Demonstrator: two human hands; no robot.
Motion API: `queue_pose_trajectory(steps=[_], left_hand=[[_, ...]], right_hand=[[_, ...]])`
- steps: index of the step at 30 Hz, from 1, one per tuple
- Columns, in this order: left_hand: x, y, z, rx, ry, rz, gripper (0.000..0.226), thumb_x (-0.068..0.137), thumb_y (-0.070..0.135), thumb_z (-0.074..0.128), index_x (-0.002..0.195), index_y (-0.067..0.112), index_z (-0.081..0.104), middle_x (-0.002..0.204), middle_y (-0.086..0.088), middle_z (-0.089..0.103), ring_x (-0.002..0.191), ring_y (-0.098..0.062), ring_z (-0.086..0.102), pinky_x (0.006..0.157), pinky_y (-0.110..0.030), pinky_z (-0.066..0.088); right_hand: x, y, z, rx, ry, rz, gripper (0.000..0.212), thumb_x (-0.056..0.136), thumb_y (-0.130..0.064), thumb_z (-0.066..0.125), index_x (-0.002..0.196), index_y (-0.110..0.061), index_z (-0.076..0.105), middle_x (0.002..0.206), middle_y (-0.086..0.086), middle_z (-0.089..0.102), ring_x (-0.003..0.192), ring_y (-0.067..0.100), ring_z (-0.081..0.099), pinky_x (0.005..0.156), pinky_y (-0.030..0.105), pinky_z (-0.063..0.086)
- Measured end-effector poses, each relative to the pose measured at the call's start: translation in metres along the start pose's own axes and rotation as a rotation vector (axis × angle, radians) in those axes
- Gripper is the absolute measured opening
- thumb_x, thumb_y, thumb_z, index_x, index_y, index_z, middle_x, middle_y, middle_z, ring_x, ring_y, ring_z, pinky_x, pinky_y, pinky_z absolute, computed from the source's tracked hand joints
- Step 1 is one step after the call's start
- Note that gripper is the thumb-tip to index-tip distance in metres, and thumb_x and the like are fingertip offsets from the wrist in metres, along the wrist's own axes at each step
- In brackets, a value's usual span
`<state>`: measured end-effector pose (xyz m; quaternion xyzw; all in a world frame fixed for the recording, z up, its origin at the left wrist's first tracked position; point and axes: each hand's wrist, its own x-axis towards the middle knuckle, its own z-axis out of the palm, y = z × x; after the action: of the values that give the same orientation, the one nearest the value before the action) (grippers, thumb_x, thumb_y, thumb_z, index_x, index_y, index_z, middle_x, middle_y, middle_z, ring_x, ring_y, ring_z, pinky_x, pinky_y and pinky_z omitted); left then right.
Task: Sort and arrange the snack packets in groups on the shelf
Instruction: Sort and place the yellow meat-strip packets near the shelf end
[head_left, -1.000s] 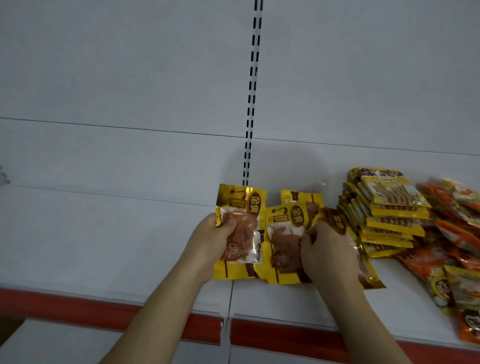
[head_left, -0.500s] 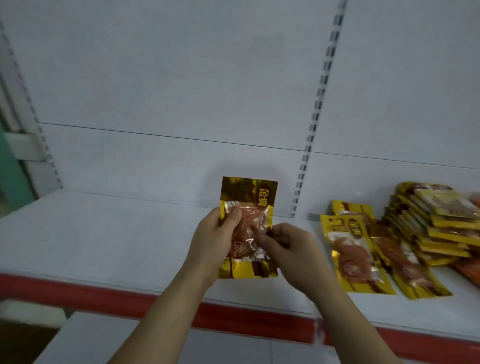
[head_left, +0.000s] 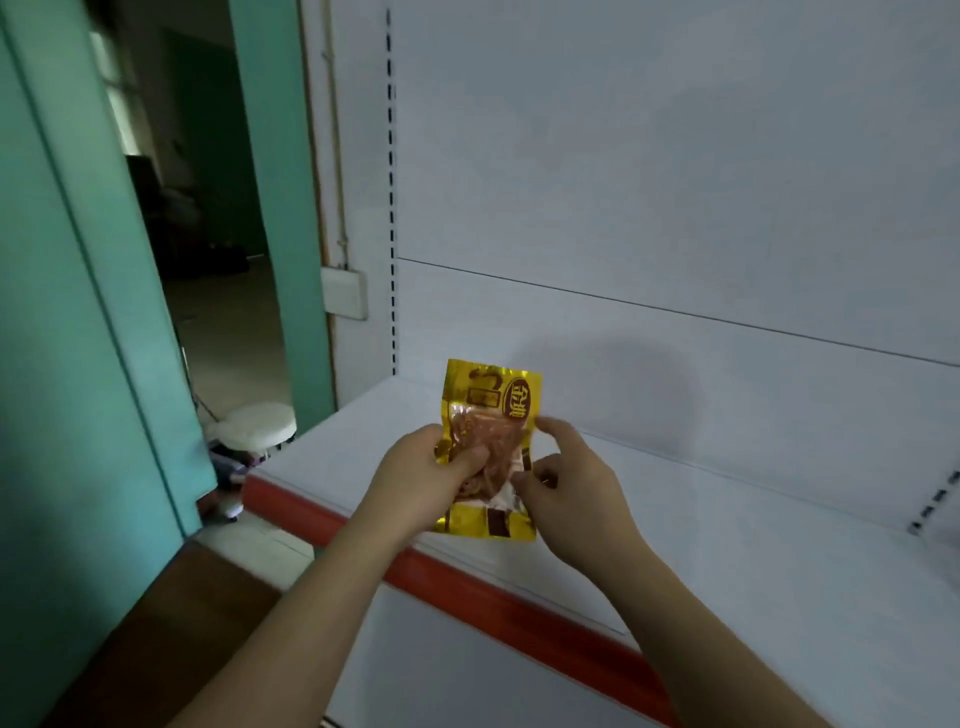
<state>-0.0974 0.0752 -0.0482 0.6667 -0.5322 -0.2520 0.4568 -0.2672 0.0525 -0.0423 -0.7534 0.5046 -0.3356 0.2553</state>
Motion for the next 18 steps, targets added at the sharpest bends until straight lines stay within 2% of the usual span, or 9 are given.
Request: queue_pose_trajectory(steps=[2, 4, 5, 8, 10, 12, 13, 15, 18], left_hand=[[0.026, -0.015, -0.017, 0.054, 0.065, -0.03, 0.035, 0.09, 0.039, 0.077, 0.113, 0.021, 0.058, 0.098, 0.001, 0.069, 0.092, -0.022, 0.068, 0.071, -0.033, 0.05], [0.05, -0.027, -0.03, 0.108, 0.056, -0.033, 0.047, 0.09, 0.038, 0.077, 0.121, 0.029, 0.043, 0.097, 0.004, 0.061, 0.09, -0.023, 0.066, 0.069, -0.034, 0.046], [0.061, -0.032, -0.034, 0.129, 0.043, -0.022, 0.046, 0.091, 0.035, 0.076, 0.12, 0.03, 0.041, 0.095, 0.007, 0.058, 0.088, -0.021, 0.065, 0.068, -0.033, 0.046], [0.095, -0.048, -0.045, 0.229, -0.004, 0.015, 0.025, 0.092, 0.029, 0.075, 0.107, 0.022, 0.057, 0.099, 0.005, 0.064, 0.096, -0.021, 0.065, 0.08, -0.035, 0.052], [0.115, -0.059, -0.053, 0.326, -0.094, 0.022, 0.02, 0.091, 0.023, 0.075, 0.107, 0.016, 0.066, 0.105, -0.001, 0.068, 0.1, -0.024, 0.065, 0.086, -0.036, 0.053], [0.131, -0.069, -0.061, 0.427, -0.178, 0.05, 0.026, 0.089, 0.026, 0.075, 0.112, 0.016, 0.068, 0.106, -0.001, 0.067, 0.098, -0.023, 0.063, 0.084, -0.035, 0.052], [0.137, -0.073, -0.064, 0.473, -0.2, 0.075, 0.031, 0.087, 0.034, 0.073, 0.113, 0.018, 0.069, 0.106, -0.001, 0.068, 0.097, -0.023, 0.063, 0.084, -0.036, 0.053], [0.15, -0.082, -0.068, 0.593, -0.233, 0.131, 0.049, 0.079, 0.056, 0.062, 0.114, 0.022, 0.069, 0.106, 0.0, 0.069, 0.099, -0.025, 0.065, 0.084, -0.04, 0.054], [0.164, -0.095, -0.07, 0.74, -0.293, 0.196, 0.052, 0.084, 0.061, 0.051, 0.116, 0.022, 0.065, 0.112, -0.003, 0.064, 0.108, -0.028, 0.059, 0.088, -0.042, 0.051]], right_hand=[[0.022, -0.011, 0.023, -0.058, -0.038, -0.046, 0.064, 0.094, -0.017, 0.061, 0.149, -0.035, 0.035, 0.087, -0.007, 0.068, 0.077, 0.012, 0.061, 0.06, 0.022, 0.043], [0.044, -0.018, 0.042, -0.104, -0.074, -0.065, 0.058, 0.094, -0.012, 0.058, 0.146, -0.035, 0.044, 0.097, -0.003, 0.068, 0.08, 0.015, 0.06, 0.062, 0.021, 0.044], [0.055, -0.021, 0.05, -0.145, -0.088, -0.082, 0.054, 0.093, -0.011, 0.055, 0.141, -0.034, 0.051, 0.103, -0.001, 0.069, 0.083, 0.017, 0.06, 0.065, 0.022, 0.046], [0.087, -0.025, 0.075, -0.281, -0.127, -0.106, 0.043, 0.094, -0.013, 0.051, 0.132, -0.03, 0.061, 0.108, 0.004, 0.07, 0.096, 0.025, 0.063, 0.077, 0.031, 0.05], [0.105, -0.022, 0.092, -0.345, -0.165, -0.108, 0.03, 0.096, -0.021, 0.052, 0.124, -0.022, 0.064, 0.106, 0.006, 0.068, 0.099, 0.027, 0.062, 0.077, 0.033, 0.048], [0.118, -0.019, 0.107, -0.421, -0.204, -0.133, 0.026, 0.097, -0.025, 0.052, 0.119, -0.018, 0.062, 0.108, 0.006, 0.065, 0.103, 0.028, 0.058, 0.074, 0.031, 0.04], [0.123, -0.019, 0.113, -0.464, -0.216, -0.149, 0.028, 0.097, -0.028, 0.052, 0.122, -0.018, 0.06, 0.112, 0.005, 0.062, 0.106, 0.029, 0.055, 0.075, 0.03, 0.038], [0.13, -0.019, 0.121, -0.567, -0.218, -0.157, 0.037, 0.097, -0.036, 0.051, 0.13, -0.021, 0.056, 0.123, 0.003, 0.057, 0.113, 0.028, 0.049, 0.084, 0.032, 0.041], [0.137, -0.021, 0.131, -0.704, -0.18, -0.129, 0.045, 0.098, -0.046, 0.045, 0.136, -0.022, 0.051, 0.132, 0.003, 0.052, 0.121, 0.028, 0.044, 0.095, 0.036, 0.041]])
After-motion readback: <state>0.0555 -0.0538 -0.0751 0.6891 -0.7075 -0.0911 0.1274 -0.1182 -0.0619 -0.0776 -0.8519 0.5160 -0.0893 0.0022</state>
